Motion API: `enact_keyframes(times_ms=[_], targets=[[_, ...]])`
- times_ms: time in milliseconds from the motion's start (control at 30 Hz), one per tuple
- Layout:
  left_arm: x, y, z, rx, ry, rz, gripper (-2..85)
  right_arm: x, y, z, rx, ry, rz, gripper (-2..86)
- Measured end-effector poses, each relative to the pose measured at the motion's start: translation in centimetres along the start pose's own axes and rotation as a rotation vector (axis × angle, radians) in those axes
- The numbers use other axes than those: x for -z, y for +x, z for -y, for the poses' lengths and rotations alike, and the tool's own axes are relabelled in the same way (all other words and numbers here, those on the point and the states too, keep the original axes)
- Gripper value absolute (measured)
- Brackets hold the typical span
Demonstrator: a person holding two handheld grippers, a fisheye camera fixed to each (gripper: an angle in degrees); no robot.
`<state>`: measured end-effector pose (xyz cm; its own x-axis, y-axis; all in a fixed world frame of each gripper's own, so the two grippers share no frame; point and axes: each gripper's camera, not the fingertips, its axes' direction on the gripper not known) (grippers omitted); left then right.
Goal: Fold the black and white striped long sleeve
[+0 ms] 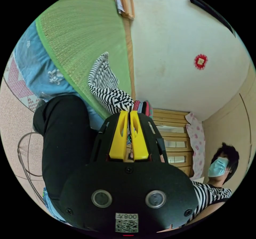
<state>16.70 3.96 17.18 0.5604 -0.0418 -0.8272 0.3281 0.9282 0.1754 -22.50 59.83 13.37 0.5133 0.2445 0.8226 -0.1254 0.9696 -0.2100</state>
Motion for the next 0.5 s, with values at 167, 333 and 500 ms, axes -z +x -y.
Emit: enact_keyframes(times_ms=[167, 333, 500], targets=[[-1.5, 3.8, -3.7, -0.061, -0.073, -0.024, 1.4, 5.4, 3.5, -4.3, 0.048, 0.065, 0.017, 1.3], [-3.8, 7.2, -7.5, -0.082, -0.148, -0.058, 1.3, 11.3, 7.8, -8.8, 0.078, 0.151, 0.051, 1.3], [-7.5, 12.4, -10.8, -0.121, -0.216, -0.108, 1.3, 18.7, 12.1, -12.0, 0.126, 0.243, 0.091, 1.3]])
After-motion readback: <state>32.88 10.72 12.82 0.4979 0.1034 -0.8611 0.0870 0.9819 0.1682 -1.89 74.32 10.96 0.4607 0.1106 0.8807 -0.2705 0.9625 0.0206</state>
